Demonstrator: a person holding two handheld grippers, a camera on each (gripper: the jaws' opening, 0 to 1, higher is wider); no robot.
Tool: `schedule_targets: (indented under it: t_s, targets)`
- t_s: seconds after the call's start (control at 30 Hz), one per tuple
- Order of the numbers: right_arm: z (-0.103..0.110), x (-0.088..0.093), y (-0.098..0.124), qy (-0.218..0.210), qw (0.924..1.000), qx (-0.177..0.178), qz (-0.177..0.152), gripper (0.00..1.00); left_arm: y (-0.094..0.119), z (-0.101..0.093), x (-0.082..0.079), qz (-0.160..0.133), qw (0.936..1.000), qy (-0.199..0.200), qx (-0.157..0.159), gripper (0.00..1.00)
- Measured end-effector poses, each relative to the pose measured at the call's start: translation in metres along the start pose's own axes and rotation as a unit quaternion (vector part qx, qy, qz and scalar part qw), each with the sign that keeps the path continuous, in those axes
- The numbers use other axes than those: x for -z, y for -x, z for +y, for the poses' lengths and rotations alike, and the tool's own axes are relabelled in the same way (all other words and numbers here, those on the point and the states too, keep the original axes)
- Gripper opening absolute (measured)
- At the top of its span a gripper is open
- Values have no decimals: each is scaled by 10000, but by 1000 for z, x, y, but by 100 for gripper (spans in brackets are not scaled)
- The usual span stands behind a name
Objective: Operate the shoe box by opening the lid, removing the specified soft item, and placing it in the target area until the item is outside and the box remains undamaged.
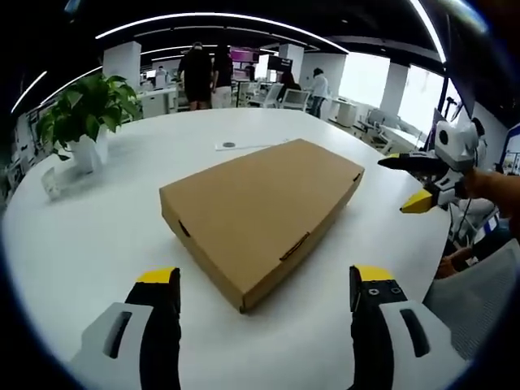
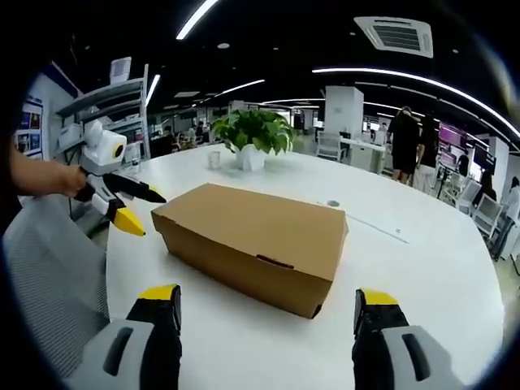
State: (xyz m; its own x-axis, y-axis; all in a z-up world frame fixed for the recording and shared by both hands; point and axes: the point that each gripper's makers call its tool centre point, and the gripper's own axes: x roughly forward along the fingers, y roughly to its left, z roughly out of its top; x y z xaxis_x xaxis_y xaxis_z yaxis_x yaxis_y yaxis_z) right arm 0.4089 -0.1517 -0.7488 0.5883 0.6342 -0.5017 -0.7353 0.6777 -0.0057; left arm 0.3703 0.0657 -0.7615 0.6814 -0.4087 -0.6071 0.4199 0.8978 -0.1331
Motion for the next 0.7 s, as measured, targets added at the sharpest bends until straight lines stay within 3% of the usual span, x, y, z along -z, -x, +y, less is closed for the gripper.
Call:
schedule_targets:
  t_s: [0.7]
  targets:
    - [-14, -2, -37, 95, 9994, -258, 217, 78, -28, -2, -4, -71, 9996, 147, -245, 86]
